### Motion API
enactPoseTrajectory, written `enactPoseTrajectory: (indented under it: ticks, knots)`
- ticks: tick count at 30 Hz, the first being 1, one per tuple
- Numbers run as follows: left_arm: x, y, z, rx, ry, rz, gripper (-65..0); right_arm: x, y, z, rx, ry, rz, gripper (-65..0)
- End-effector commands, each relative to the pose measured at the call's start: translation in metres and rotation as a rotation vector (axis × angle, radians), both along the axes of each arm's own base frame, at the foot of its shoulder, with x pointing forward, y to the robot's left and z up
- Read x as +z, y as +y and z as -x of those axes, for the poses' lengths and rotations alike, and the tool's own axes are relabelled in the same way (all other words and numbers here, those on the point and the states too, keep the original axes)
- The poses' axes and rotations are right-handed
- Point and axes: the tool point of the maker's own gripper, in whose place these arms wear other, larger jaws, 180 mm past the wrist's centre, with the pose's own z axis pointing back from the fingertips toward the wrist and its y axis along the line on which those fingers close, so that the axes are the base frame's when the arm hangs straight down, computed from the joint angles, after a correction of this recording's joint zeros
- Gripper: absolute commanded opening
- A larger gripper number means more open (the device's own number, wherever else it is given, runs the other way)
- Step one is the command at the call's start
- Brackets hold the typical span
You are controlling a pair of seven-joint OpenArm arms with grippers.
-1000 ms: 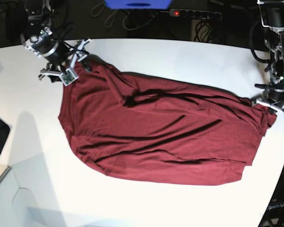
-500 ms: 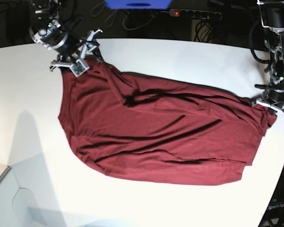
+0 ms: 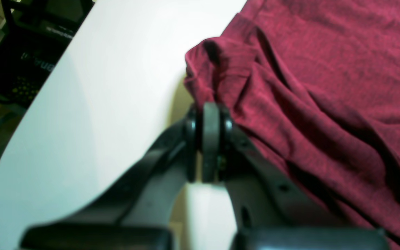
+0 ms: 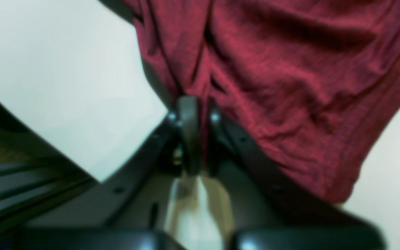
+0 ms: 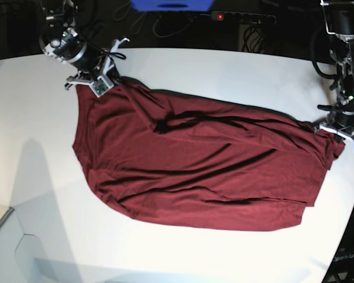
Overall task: Layout the t-shirt on the table in an organized manner, then fold the t-shirt properly
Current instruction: 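Pull both held corners apart with both grippers, stretching the collar edge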
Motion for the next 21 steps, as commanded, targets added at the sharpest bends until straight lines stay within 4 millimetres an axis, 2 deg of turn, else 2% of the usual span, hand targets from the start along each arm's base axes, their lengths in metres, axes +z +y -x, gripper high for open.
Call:
enactPoseTrajectory:
  ticks: [1,11,18,21]
  knots:
    - [0.018,0.009,-0.009,-0.001,-0.048,-0.038,-64.9,0.009,-0.001,-0.007,0.001,-0.038,-0.013,-65.0]
    - [0.014,0.016,-0.006,0.012,-0.032,-0.043,-64.9,0.034,-0.01,-0.027,0.03,-0.124,0.03,-65.0]
    - [0.009,0.019,-0.002,0.02,-0.019,-0.042,-64.9,0.05,-0.04,-0.055,-0.034,-0.188,0.074,-65.0]
    - [0.009,0.019,-0.003,0.02,-0.02,-0.042,-64.9,0.048,-0.05,-0.062,-0.061,-0.19,0.08,-65.0]
